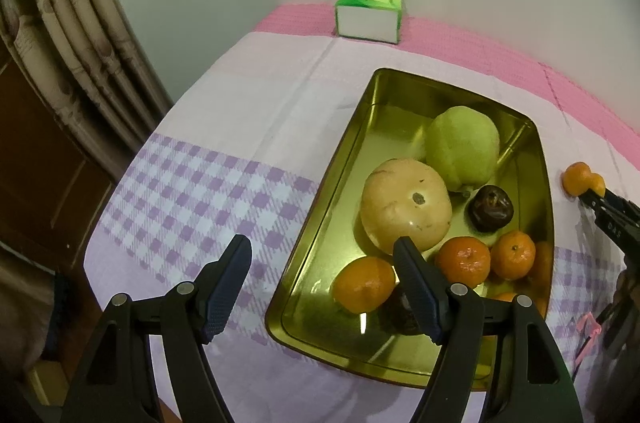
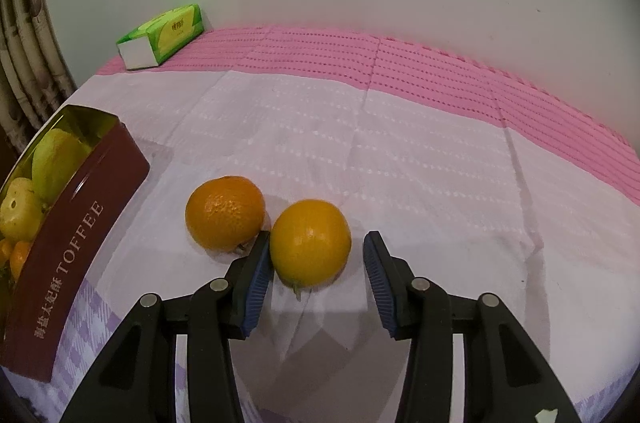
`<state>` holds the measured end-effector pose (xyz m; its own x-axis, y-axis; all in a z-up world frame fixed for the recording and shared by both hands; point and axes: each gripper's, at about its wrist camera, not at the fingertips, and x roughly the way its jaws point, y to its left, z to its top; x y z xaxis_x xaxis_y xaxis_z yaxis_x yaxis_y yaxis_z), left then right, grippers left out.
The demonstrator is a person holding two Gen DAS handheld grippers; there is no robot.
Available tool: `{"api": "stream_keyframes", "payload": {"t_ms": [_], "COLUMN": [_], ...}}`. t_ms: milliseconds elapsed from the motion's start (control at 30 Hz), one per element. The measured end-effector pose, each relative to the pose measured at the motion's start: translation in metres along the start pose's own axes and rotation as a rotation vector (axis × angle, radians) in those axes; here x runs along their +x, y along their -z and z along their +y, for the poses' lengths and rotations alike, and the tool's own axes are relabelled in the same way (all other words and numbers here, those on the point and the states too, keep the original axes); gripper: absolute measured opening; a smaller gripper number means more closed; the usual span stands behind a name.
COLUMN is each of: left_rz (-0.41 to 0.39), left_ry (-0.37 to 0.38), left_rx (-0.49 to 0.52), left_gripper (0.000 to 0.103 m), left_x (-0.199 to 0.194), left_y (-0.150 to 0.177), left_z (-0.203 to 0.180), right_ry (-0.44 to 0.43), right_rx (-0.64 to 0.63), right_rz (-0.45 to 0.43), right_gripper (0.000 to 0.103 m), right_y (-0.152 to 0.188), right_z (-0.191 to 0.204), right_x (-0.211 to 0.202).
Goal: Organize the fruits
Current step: 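Move the right gripper to the pile and grasp the yellow orange, then grasp the last tangerine with the left gripper while the right holds the yellow orange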
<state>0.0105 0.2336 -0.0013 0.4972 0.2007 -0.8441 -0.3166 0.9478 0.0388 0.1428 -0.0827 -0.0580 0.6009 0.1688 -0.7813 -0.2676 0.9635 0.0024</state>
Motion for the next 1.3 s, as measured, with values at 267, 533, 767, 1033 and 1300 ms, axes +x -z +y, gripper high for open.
{"api": "stream_keyframes", "payload": {"t_ms": [267,533,767,1033,1300], "left_rz": [-0.009,-0.013,-0.034,-0.022,0.038], "left_ry": [0.018,0.073,0.183,0.261,0.326], "left_rx": [0.052,0.097,0.219,0.325,0.32], "left_gripper": [0.074,0.074,0.074,0.074,0.074], "left_x": [-0.007,-0.017,-0.027,-0.025,0.001], "left_y": [0.003,-0.007,-0.014,-0.019,-0.034], "left_z": [-0.018,-0.052,-0.121,-0.187,-0.228], "right_ry": [-0.028,0.003,0.079,0.16,0.155], "right_rx": [0.013,0.045,0.068,0.088,0.123], "right_rz": [-0.008,-0.014,-0.008,-0.002,0.0], "right_gripper": [0.035,0.035,0.035,0.035,0.035], "right_y": [0.0,0.008,0.018,0.029,0.028], "right_z": [-0.001,-0.024,-0.062,-0.102,-0.115], "right_x": [0.0,-0.01,-0.018,-0.026,-0.026]}}
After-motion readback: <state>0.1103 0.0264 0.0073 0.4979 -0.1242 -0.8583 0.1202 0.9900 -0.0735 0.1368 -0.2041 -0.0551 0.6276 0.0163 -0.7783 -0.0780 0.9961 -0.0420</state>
